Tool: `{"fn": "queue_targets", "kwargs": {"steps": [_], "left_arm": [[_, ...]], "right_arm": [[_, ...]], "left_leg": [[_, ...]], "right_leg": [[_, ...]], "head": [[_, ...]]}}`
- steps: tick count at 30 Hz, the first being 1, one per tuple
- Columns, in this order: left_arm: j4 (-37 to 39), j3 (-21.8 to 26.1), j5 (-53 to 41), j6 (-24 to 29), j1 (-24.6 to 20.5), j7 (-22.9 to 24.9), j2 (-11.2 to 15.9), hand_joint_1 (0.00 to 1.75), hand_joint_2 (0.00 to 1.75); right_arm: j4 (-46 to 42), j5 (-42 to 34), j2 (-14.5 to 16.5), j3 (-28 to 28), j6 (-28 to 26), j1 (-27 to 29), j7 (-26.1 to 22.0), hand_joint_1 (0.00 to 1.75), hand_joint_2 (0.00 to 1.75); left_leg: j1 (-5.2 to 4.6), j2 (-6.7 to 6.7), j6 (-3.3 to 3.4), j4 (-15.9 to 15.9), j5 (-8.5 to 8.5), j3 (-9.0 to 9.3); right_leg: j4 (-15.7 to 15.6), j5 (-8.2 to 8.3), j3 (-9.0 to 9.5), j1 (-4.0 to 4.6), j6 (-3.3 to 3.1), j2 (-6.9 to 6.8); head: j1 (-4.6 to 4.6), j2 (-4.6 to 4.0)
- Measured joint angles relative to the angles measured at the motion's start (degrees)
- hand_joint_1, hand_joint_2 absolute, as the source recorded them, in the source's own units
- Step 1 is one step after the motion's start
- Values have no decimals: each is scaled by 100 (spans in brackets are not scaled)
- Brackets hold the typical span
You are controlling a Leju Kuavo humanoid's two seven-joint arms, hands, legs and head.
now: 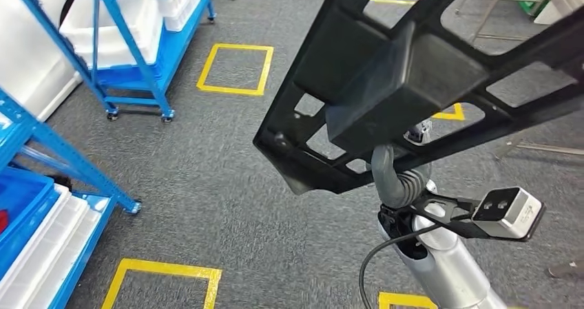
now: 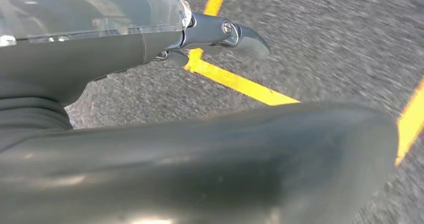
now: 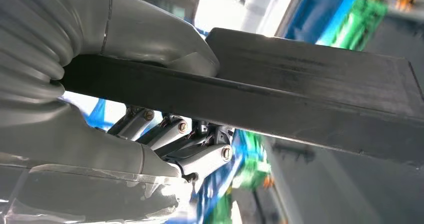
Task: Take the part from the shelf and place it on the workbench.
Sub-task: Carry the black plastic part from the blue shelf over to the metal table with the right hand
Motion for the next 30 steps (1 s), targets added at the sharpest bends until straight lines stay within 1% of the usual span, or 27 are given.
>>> {"fn": "queue_targets", "kwargs": {"steps": [2,3,4,5,6,7,8,9,10,11,12,13,14,16,17,18,19,20,21,22,24,25,26,27,28,29,30], "left_arm": [[0,5,3,9,23,-14,-7,0,0],[1,6,4,9,46,-31,-9,0,0],[1,7,6,1,68,-53,-10,0,0],[1,9,7,-17,85,-83,-10,0,0],[1,10,8,-35,95,-114,-10,0,0],[1,12,9,-52,97,-137,-9,0,0],[1,13,9,-61,98,-154,-9,0,0],[1,14,9,-62,100,-162,-9,0,0],[1,14,10,-62,102,-166,-9,0,0],[1,14,10,-63,103,-168,-9,0,0],[1,14,10,-63,99,-169,-10,0,0],[1,14,10,-64,91,-170,-12,0,0],[1,14,9,-64,81,-172,-14,0,0],[0,14,9,-66,71,-175,-17,0,0],[1,14,9,-61,77,-171,-16,0,0],[1,14,9,-49,86,-154,-16,0,0],[1,15,9,-32,93,-127,-16,0,0],[1,19,9,-7,96,-85,-16,0,0],[1,24,9,22,93,-37,-16,0,0],[1,33,9,49,86,12,-16,0,0],[1,60,9,89,67,110,-19,0,0],[1,80,9,92,61,154,-21,0,0],[1,103,9,89,59,193,-22,0,0],[1,127,9,83,58,224,-24,0,0],[1,153,9,83,57,250,-25,0,0],[1,176,9,90,54,266,-24,0,0],[1,198,9,109,49,267,-24,0,0]], "right_arm": [[6,-77,-8,49,-52,-11,-2,175,175],[6,-87,-10,68,-55,8,-1,175,175],[5,-75,-12,82,-48,43,-1,175,175],[1,-47,-13,93,-33,93,0,175,175],[-8,-12,-14,103,-14,152,-1,175,175],[-17,21,-15,113,4,204,0,175,175],[-29,46,-15,122,18,243,-1,175,175],[-39,59,-17,130,26,264,-2,175,175],[-50,65,-18,137,28,277,-2,175,175],[-61,68,-21,142,29,292,-2,175,175],[-69,69,-27,144,30,309,-3,175,175],[-80,69,-33,147,30,328,-2,175,175],[-90,69,-43,147,30,344,-3,175,175],[-114,73,-58,147,35,352,-3,175,175],[-121,89,-62,147,69,358,-4,175,175],[-123,119,-63,142,139,365,-3,175,175],[-120,151,-61,134,226,376,-3,175,175],[-113,184,-55,123,330,381,-2,175,175],[-104,209,-49,111,409,376,-1,175,175],[-94,219,-44,98,451,357,3,175,175],[-80,226,-34,71,466,295,12,175,175],[-77,225,-32,58,451,261,17,175,175],[-75,224,-30,48,434,236,19,175,175],[-74,225,-30,41,413,223,20,175,175],[-75,229,-30,36,390,220,20,175,175],[-78,238,-27,32,365,230,18,175,175],[-87,254,-24,29,335,236,16,175,175]], "left_leg": [[16,-299,-22,632,-343,-285],[17,-366,-30,1039,-513,-486],[17,-393,-36,1356,-610,-656],[17,-404,-38,1483,-592,-744],[20,-416,-36,1401,-461,-733],[27,-451,-31,1085,-240,-607],[44,-569,-26,650,-2,-425],[63,-722,-23,259,156,-255],[77,-843,-13,3,238,-144],[80,-926,6,-121,252,-92],[68,-912,34,-136,235,-81],[62,-841,74,-138,244,-78],[58,-778,115,-155,255,-66],[54,-632,189,-196,271,-38],[40,-554,214,-202,267,-30],[23,-474,233,-203,258,-28],[8,-394,242,-201,250,-28],[-5,-316,247,-200,241,-25],[-16,-245,249,-199,230,-17],[-27,-177,246,-200,217,-1],[-53,-61,226,-201,183,45],[-62,-10,205,-202,167,64],[-66,40,181,-204,153,77],[-65,92,154,-209,142,87],[-60,151,126,-221,135,104],[-52,161,96,-218,114,117],[-43,79,67,-150,54,102]], "right_leg": [[-21,14,17,-21,-37,121],[-19,15,16,-20,-45,195],[-15,13,15,-19,-47,274],[-8,10,18,-20,-44,355],[0,6,25,-23,-36,441],[13,-3,34,-28,-23,518],[32,-17,38,-35,-3,592],[66,-32,26,-32,24,663],[92,-40,2,-34,58,731],[109,-42,-27,-39,97,800],[114,-34,-53,-46,140,867],[106,-24,-70,-63,181,919],[127,-35,-84,-66,213,866],[443,-227,-235,-55,262,538],[786,-407,-402,-50,280,337],[1201,-600,-612,-55,298,222],[1574,-740,-805,-65,309,176],[1786,-779,-920,-73,309,159],[1774,-709,-916,-75,301,150],[1511,-541,-779,-69,277,123],[656,-188,-311,-8,179,-100],[322,-91,-135,33,130,-216],[143,-62,-45,71,91,-295],[101,-78,-36,99,70,-301],[77,-62,-39,105,54,-228],[42,-43,-22,87,36,-163],[-3,-21,4,66,14,-96]], "head": [[-1,0],[-1,0],[-1,0],[-1,0],[-1,0],[-1,0],[-1,0],[0,0],[-1,0],[-1,0],[-1,0],[-1,0],[0,0],[0,0],[0,0],[0,0],[1,0],[1,0],[1,0],[1,0],[1,0],[1,0],[1,0],[1,0],[1,0],[1,0],[1,0]]}}
